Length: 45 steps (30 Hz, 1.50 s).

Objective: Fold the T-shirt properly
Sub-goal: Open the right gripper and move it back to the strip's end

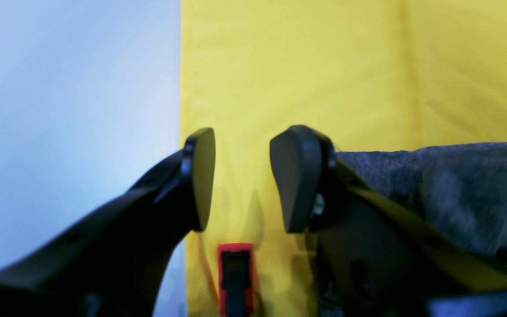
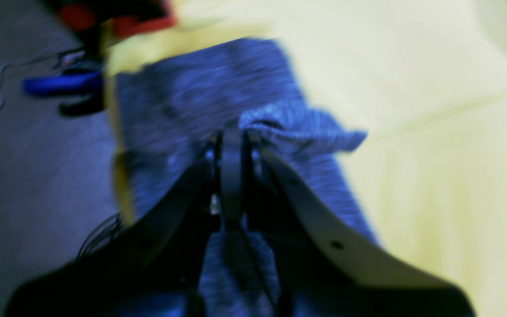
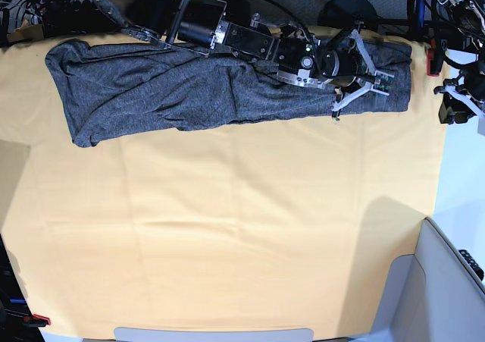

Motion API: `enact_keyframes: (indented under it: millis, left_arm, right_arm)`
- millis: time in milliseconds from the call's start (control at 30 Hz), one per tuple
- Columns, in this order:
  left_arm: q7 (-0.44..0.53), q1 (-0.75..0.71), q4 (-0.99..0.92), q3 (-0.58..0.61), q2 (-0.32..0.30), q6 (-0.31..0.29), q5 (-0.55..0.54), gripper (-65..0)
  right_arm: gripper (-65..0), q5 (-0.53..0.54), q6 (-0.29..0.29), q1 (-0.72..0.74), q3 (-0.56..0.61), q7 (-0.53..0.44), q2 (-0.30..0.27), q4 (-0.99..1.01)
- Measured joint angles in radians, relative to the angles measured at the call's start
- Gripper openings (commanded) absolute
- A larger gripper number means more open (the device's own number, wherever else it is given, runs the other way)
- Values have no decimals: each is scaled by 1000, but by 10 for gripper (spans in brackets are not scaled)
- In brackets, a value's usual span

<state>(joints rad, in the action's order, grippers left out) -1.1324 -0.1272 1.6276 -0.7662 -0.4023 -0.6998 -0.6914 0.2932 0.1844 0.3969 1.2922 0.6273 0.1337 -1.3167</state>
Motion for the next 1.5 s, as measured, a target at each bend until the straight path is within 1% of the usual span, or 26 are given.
enact_keyframes:
  millis: [33,67,167,233,300,333,400,433,467,533,600,700,800,833,867,933,1000,1100,1167,1200,1300,1400,1500]
  left_arm:
    - [0,0,0,0,0,0,0,-417]
    - [0,3,0,0,0,0,0,-417]
    - [3,2,0,0,0,0,0,-417]
    - [3,3,0,0,0,0,0,-417]
    - [3,3,0,0,0,0,0,-417]
    - [3,2,0,0,0,0,0,-417]
    - [3,3,0,0,0,0,0,-416]
    - [3,3,0,0,0,0,0,-416]
    - [3,3,0,0,0,0,0,-416]
    - [3,2,0,0,0,0,0,-414]
    - [3,2,0,0,0,0,0,-414]
    - [2,0,0,1,-10,0,-1,-413]
    - [2,-3,0,0,-29,0,0,-411]
    - [3,-10,0,0,-30,2,0,-405]
    - [-2,-21,0,0,-30,3,-3,-395]
    - [-51,-47,1,1,-27,0,-14,-377]
    - [-103,-61,1,2,-23,0,-6,-374]
    - [-148,-59,0,4,-16,1,-12,-373]
    - [-169,-53,0,7,-11,0,-48,-373]
    - [-185,-53,0,14,-10,1,-67,-373]
    - [-231,-56,0,69,-11,3,-95,-373]
    - [-252,-55,0,140,-19,3,-132,-373]
    - [-255,-54,-1,195,-25,3,-135,-373]
  right_arm:
    - [-622,0,13,0,15,-1,0,0]
    - [-595,0,14,0,27,0,1,0]
    - [-452,0,22,-8,39,-4,3,0]
    - [-335,-5,18,-21,33,-3,2,0]
    - [-235,-3,23,-23,34,-3,0,0]
    - [-194,-3,21,-23,33,-4,1,0]
    - [-125,-4,20,-22,33,-4,2,0]
    - [-97,-3,18,-21,33,-4,3,0]
    - [-83,-3,19,-19,33,-4,3,0]
    - [-75,-2,27,-17,10,-3,3,-2]
    - [-75,0,29,-17,-50,0,2,-18]
    - [-75,-5,22,-13,-214,-4,3,-84]
    - [-75,-6,14,-17,-406,-13,9,-153]
    - [-75,-3,-5,-23,-469,-16,10,-174]
    - [-75,-8,-35,-31,-521,-13,10,-195]
    - [-75,-7,-95,-71,-630,-14,6,-243]
    - [-75,-8,-149,-101,-691,2,-1,-284]
    - [-75,3,-236,-135,-752,-5,-33,-335]
    - [-75,0,-312,-174,-803,-8,-65,-367]
    - [-75,-5,-333,-197,-825,-3,-89,-381]
    - [-75,-5,-340,-263,-889,0,-139,-426]
    - [-75,1,-335,-320,-963,-1,-161,-483]
    - [-75,2,-337,-385,-1053,-5,-180,-532]
